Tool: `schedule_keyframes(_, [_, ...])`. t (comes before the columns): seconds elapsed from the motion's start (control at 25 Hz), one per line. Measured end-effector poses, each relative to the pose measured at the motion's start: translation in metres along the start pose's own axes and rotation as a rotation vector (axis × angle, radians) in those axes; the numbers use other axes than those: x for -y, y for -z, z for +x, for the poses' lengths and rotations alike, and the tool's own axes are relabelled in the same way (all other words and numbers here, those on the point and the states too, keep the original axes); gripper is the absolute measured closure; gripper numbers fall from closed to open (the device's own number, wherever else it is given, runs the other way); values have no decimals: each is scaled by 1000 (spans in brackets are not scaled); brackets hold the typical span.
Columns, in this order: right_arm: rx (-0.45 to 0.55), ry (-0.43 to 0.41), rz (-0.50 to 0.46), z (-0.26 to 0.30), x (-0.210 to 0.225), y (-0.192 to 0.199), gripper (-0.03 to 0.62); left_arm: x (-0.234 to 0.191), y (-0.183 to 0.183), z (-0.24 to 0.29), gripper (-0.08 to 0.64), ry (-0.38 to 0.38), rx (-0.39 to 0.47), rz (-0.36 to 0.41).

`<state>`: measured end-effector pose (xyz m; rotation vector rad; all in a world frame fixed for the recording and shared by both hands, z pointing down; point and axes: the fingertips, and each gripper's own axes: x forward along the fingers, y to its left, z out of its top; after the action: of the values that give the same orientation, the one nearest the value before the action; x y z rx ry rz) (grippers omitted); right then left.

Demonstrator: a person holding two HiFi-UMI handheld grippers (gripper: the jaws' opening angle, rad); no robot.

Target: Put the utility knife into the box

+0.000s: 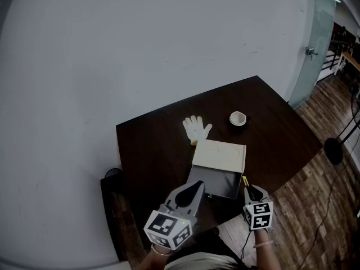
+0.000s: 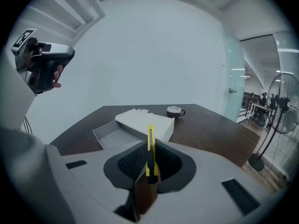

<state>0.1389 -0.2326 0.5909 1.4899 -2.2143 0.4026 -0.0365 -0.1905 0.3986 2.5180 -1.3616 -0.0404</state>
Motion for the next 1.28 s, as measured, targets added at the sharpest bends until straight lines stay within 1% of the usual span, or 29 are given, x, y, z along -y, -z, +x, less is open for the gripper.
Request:
schedule_keyframes(0.88, [-22,-160,-118,44,-63,-25,534,-36,-5,-34,543,-126,27,-30])
schedule_keyframes(1.28, [-67,-225,-230,69,-81,-25,532,-43,-3,-40,543,-157,32,-42])
